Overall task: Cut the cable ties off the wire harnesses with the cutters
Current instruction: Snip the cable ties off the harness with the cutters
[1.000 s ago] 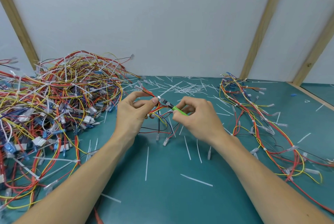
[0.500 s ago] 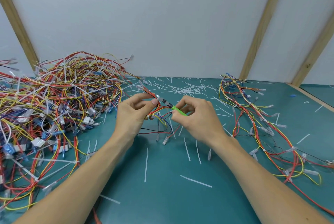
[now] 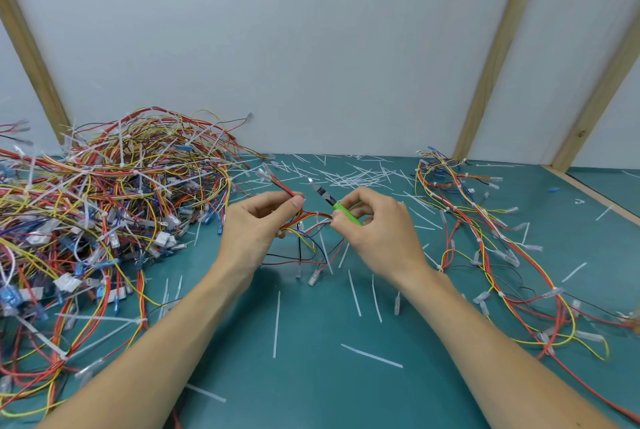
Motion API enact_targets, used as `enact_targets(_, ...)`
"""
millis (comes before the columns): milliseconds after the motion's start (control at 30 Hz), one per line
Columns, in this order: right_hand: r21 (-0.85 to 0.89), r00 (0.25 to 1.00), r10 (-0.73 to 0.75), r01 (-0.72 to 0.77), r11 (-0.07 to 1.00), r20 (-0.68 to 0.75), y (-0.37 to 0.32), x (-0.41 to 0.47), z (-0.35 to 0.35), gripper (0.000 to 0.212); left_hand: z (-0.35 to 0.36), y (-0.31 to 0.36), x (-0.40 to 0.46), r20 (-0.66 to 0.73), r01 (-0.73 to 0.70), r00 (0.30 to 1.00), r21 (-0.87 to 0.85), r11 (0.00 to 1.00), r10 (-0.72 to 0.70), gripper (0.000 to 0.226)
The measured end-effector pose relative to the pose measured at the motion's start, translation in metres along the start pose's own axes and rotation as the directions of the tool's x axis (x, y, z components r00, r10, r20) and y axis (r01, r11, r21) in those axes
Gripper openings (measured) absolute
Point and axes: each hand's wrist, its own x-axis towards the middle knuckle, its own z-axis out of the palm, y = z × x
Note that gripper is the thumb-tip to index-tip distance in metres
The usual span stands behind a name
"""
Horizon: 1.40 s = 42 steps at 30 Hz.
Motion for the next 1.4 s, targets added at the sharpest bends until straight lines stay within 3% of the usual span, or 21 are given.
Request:
enact_targets(133, 0.005, 0.999, 0.033, -0.033, 0.999, 0.028, 0.001, 0.001, -0.002, 0.032, 0.000, 0.001, -0.001, -0.026, -0.006, 1.000, 0.023, 1.000, 0.006, 0.007)
enact_targets(500, 0.163, 0.917, 0.088, -0.162, 0.973, 0.389, 0.004, 0.001, 0.000, 0.024, 0.001, 0.001, 0.002, -0.098, 0.018, 0.995, -0.023, 1.000, -0.020, 0.013)
enact_targets(733, 0.164, 0.988, 0.086, -0.107, 0.981, 0.129, 0.005, 0.002, -0.001, 0.025, -0.001, 0.003, 0.002, -0.070, 0.007, 0.997, -0.052, 0.999, -0.011, 0.009)
enact_targets(1000, 0.092, 0.953, 0.099, -0.130, 0.987, 0.286, 0.011, 0.002, -0.005, 0.032, -0.003, 0.003, 0.002, 0.025, -0.017, 1.000, -0.017, 1.000, 0.017, 0.011)
enact_targets(1300, 0.296, 0.956, 0.049, -0.139, 0.945, 0.290, 0.000, 0.001, -0.004, 0.027, -0.003, 0.005, 0.002, 0.093, -0.029, 0.995, 0.000, 1.000, 0.029, 0.018)
enact_targets(1400, 0.288, 0.954, 0.039, -0.128, 0.949, 0.296, -0.002, 0.001, -0.004, 0.028, -0.003, 0.006, 0.001, 0.107, -0.033, 0.994, -0.003, 0.999, 0.033, 0.015)
